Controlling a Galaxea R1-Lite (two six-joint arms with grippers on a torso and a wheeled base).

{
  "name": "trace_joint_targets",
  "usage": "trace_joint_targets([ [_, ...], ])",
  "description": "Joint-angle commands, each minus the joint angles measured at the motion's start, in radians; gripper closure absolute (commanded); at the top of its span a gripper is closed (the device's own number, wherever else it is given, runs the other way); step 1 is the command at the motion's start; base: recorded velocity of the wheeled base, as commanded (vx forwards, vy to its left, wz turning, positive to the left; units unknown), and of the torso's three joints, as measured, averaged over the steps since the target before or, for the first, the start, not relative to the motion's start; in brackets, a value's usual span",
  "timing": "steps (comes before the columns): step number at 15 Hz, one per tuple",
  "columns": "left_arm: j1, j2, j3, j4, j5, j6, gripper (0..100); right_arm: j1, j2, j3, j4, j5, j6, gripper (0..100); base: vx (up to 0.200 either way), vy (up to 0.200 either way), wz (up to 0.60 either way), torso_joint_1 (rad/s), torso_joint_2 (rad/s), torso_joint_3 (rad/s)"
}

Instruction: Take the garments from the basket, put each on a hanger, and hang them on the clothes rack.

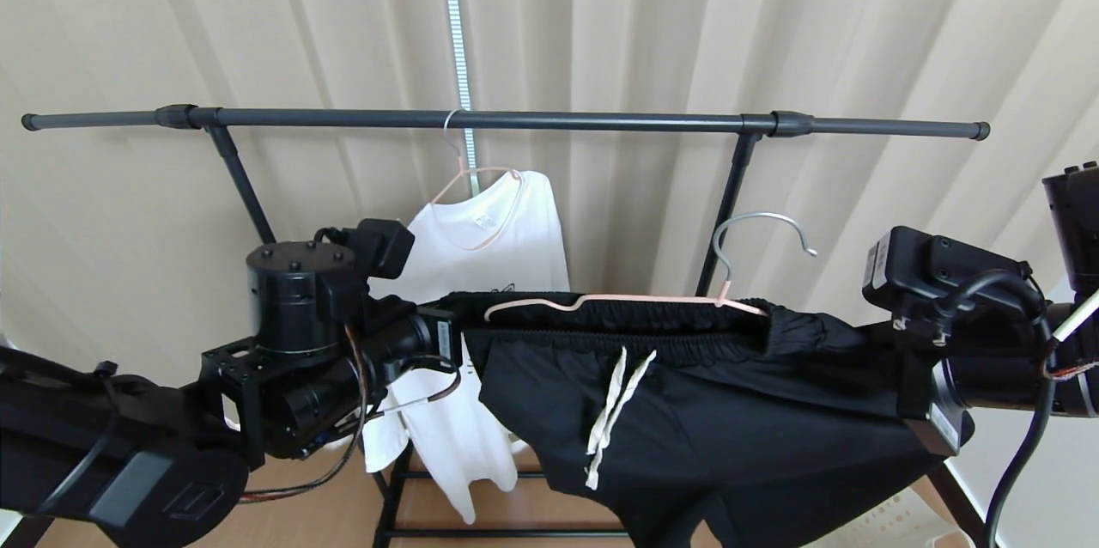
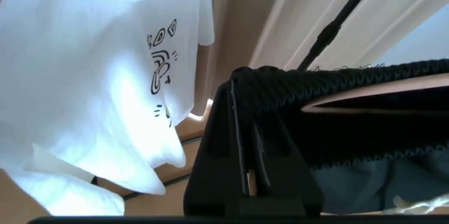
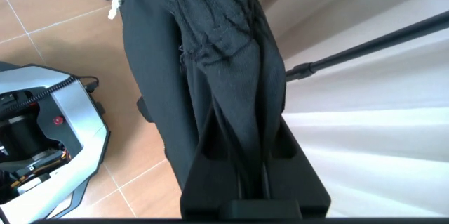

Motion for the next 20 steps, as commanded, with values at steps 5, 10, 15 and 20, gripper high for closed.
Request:
trace_joint_targets([
  [5,-0.049,-0.127,-0.144,0.283,0.002,0.025,100,-0.002,0.053,-0.012,-0.005,-0.014,0.006,100,0.0,0.0,0.0,0.0,0.0,0.0],
  [10,-0.174,-0.141,-0.297,0.562,0.037,0.027,100,0.011,0.105,-0.031,-0.041,-0.012,0.044,100,0.0,0.0,0.0,0.0,0.0,0.0],
  [15,-0.196,-0.166,-0.388,0.674,0.075,0.033,100,0.014,0.139,-0.02,-0.053,-0.101,0.042,100,0.0,0.0,0.0,0.0,0.0,0.0],
  [20,-0.203,-0.204,-0.405,0.751,0.083,0.033,100,0.014,0.175,-0.038,-0.097,-0.143,0.056,100,0.0,0.0,0.0,0.0,0.0,0.0],
])
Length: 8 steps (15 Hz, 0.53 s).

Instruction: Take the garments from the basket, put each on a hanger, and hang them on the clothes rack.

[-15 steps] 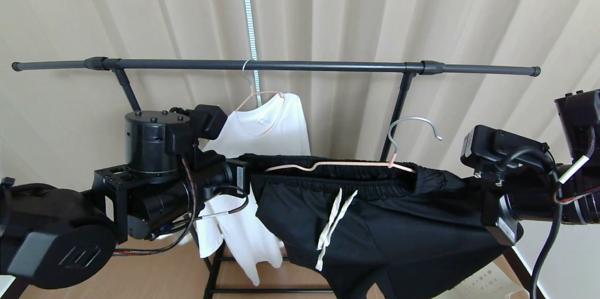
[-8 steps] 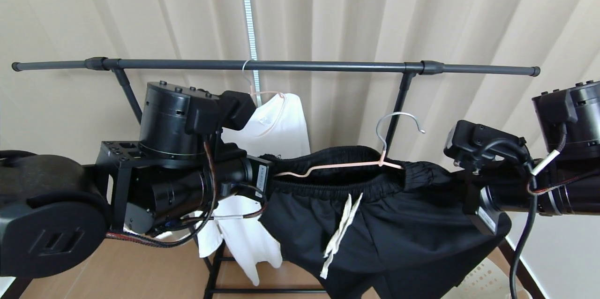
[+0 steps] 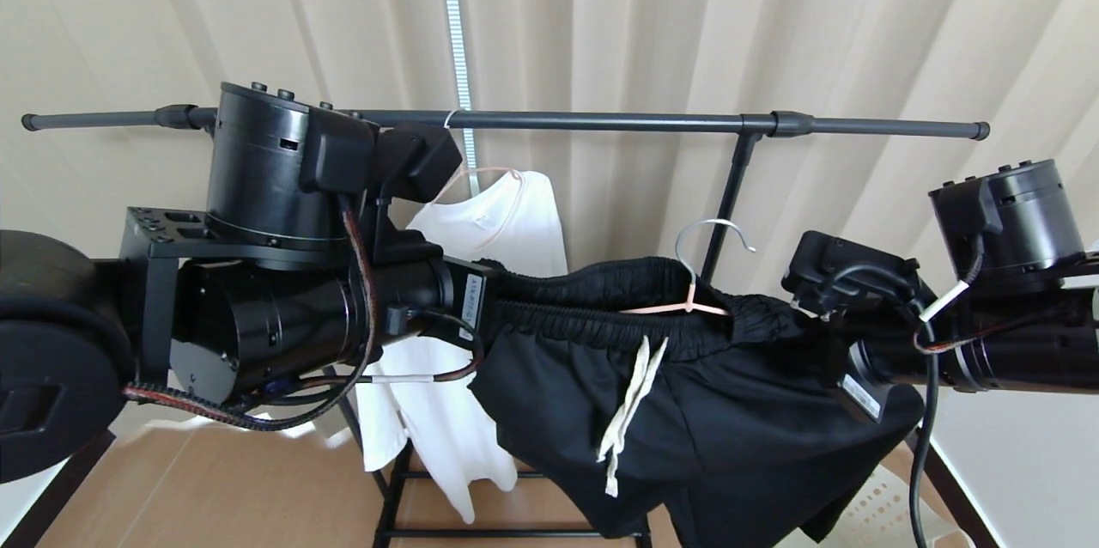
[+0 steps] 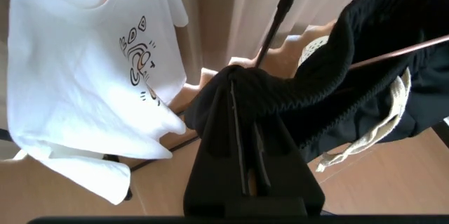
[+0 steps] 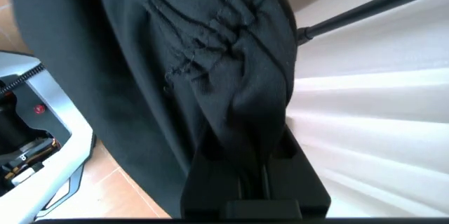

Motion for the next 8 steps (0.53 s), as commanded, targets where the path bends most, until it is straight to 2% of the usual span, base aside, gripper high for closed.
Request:
trace_joint_targets([
  [1,-0.013,-0.012,0.006,0.002,0.006,-0.001,100,0.002,0.012,-0.002,-0.016,0.003,0.012,100,0.0,0.0,0.0,0.0,0.0,0.0],
  [2,-0.039,-0.009,0.018,0.002,0.019,-0.001,100,0.023,0.012,0.001,-0.065,0.004,0.099,100,0.0,0.0,0.0,0.0,0.0,0.0],
  [4,-0.07,-0.004,0.026,0.002,0.023,-0.001,100,0.039,0.007,0.006,-0.089,0.009,0.156,100,0.0,0.0,0.0,0.0,0.0,0.0],
  [8,-0.114,0.022,0.06,0.0,0.023,-0.005,100,0.039,-0.001,0.031,-0.155,0.072,0.159,100,0.0,0.0,0.0,0.0,0.0,0.0],
])
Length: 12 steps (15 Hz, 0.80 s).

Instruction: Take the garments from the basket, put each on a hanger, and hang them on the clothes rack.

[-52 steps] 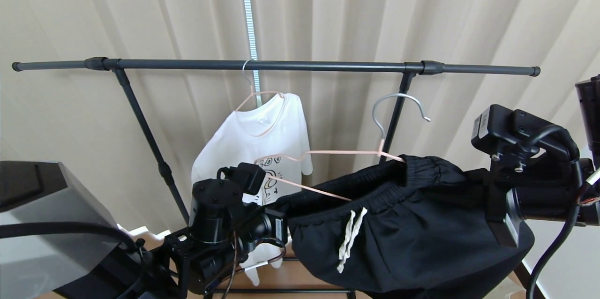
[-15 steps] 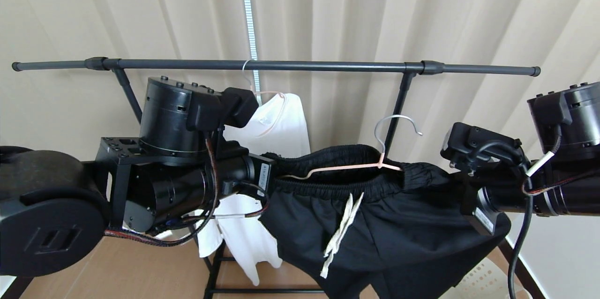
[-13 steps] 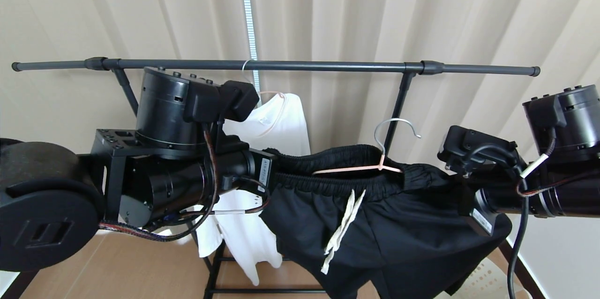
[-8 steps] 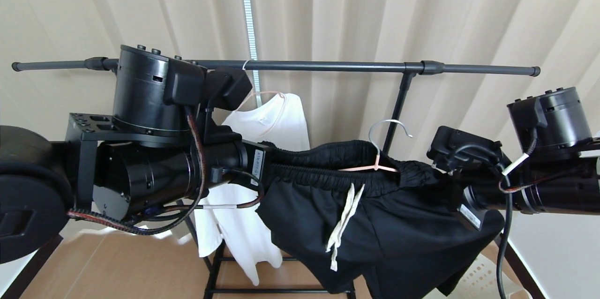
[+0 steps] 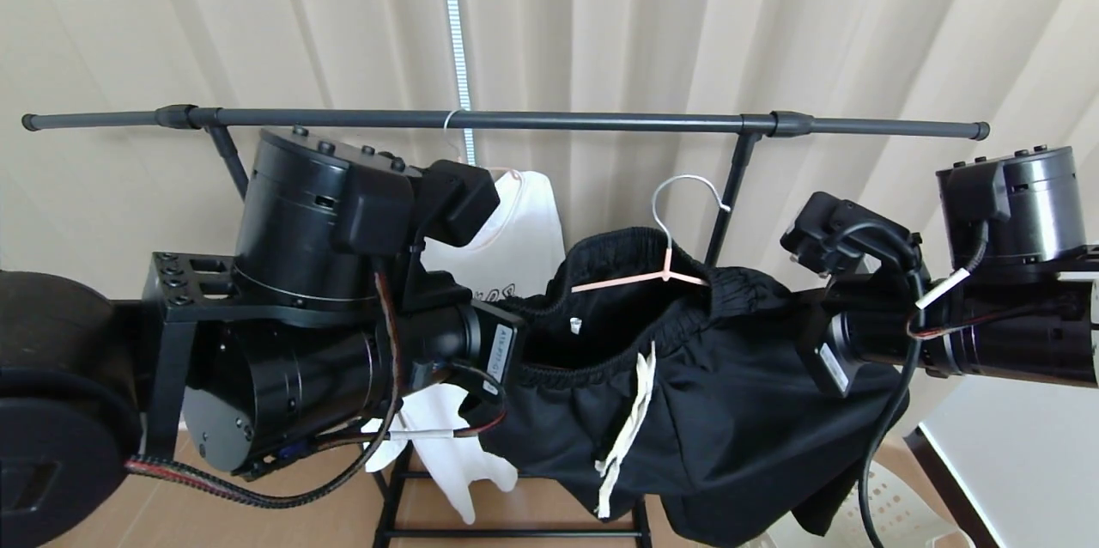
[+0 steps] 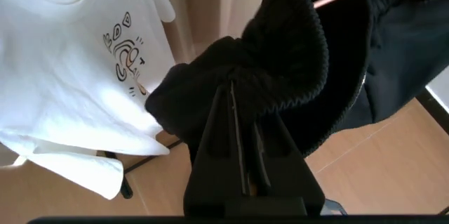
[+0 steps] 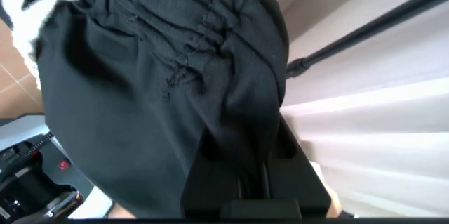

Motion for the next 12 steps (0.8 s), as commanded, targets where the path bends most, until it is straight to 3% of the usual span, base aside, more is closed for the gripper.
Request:
trace_joint_targets([
  [1,-0.023,0.028,0.015,-0.001,-0.001,-0.004,100,0.001,-0.005,0.019,-0.029,0.016,0.0,100,0.0,0.0,0.0,0.0,0.0,0.0],
  [5,-0.019,0.029,0.018,-0.001,0.035,-0.004,100,0.001,-0.007,0.065,-0.136,0.039,0.0,100,0.0,0.0,0.0,0.0,0.0,0.0],
  [12,0.144,-0.037,-0.01,0.019,0.116,-0.009,100,-0.025,-0.034,0.069,-0.137,0.041,-0.002,100,0.0,0.0,0.0,0.0,0.0,0.0],
])
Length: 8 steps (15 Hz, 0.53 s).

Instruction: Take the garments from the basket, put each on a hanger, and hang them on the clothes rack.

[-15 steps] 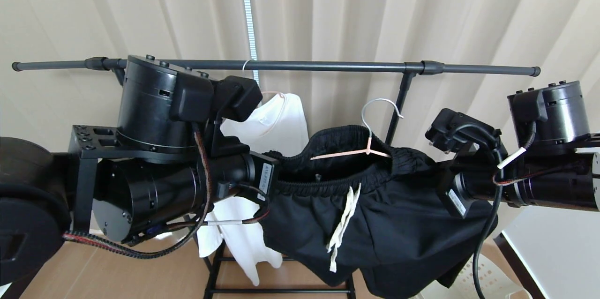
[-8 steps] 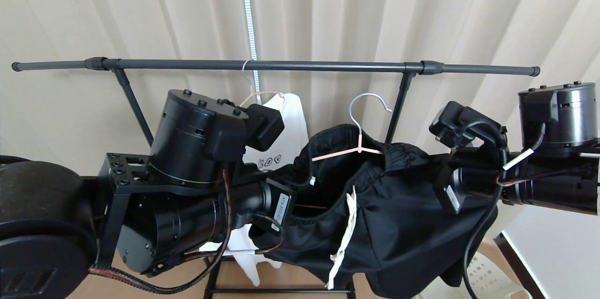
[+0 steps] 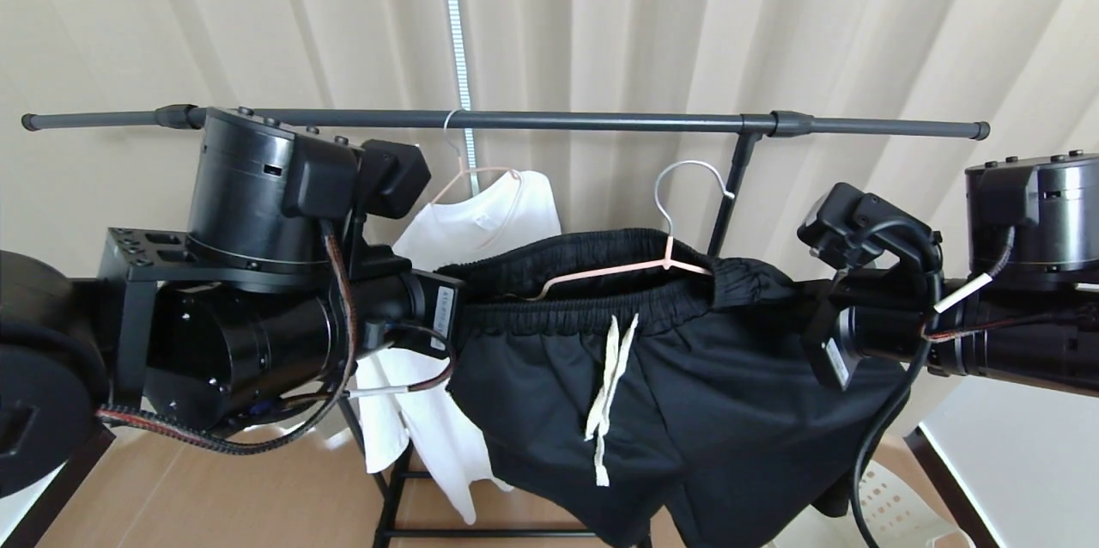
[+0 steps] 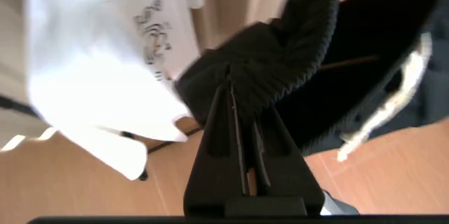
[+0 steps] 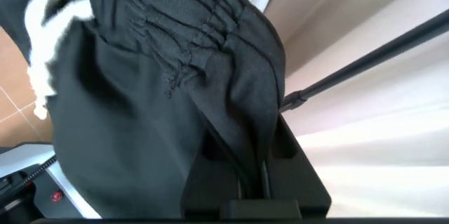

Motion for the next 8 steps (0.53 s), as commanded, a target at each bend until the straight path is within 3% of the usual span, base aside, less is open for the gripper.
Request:
trace_joint_targets([
  [1,0.017,0.006,-0.024,-0.001,0.008,-0.018,100,0.004,-0.022,0.014,0.001,0.001,-0.001,100,0.0,0.0,0.0,0.0,0.0,0.0],
  [5,0.0,0.073,-0.113,-0.001,0.063,-0.041,100,0.017,-0.072,0.055,0.001,0.083,-0.035,100,0.0,0.0,0.0,0.0,0.0,0.0],
  [8,-0.04,0.087,-0.13,-0.001,0.063,-0.046,100,0.019,-0.069,0.054,0.001,0.087,-0.042,100,0.0,0.0,0.0,0.0,0.0,0.0],
])
